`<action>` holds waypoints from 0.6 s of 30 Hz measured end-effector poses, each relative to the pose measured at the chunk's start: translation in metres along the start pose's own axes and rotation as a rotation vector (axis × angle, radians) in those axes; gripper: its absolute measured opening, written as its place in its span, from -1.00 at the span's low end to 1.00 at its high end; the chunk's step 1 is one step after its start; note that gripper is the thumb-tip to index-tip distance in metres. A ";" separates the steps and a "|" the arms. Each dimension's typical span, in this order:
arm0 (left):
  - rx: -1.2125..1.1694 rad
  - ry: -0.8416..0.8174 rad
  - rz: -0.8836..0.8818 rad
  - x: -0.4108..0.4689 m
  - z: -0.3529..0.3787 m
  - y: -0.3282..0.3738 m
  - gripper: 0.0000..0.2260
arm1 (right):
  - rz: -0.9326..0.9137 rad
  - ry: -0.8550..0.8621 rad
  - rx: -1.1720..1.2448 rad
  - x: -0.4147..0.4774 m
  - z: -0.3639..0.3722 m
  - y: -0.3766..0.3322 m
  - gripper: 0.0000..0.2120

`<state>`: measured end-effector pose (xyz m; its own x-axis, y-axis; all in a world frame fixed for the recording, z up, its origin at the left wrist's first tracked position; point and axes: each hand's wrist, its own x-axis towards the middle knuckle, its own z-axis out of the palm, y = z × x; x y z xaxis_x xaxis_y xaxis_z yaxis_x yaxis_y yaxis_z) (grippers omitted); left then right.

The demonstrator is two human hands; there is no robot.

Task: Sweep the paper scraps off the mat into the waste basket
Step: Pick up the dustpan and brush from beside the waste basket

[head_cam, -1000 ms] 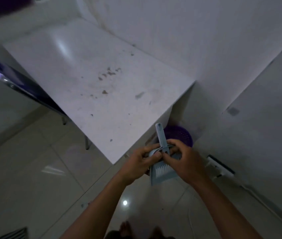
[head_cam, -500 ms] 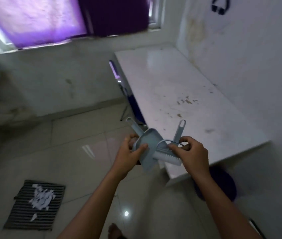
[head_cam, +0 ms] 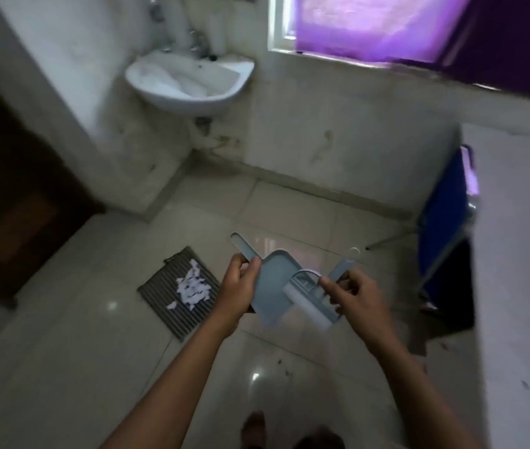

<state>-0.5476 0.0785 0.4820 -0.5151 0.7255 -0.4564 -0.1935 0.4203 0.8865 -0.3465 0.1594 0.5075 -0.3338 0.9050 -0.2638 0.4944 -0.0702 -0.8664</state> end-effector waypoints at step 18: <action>-0.530 0.873 -0.309 0.172 -0.204 -0.271 -0.70 | -0.148 -0.698 -0.226 0.270 0.325 0.118 -0.94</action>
<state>-0.7537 -0.0221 0.1785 -0.7610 -0.1019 -0.6407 -0.6481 0.0763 0.7577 -0.6398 0.2591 0.1963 -0.8044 0.4160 -0.4241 0.5323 0.1876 -0.8255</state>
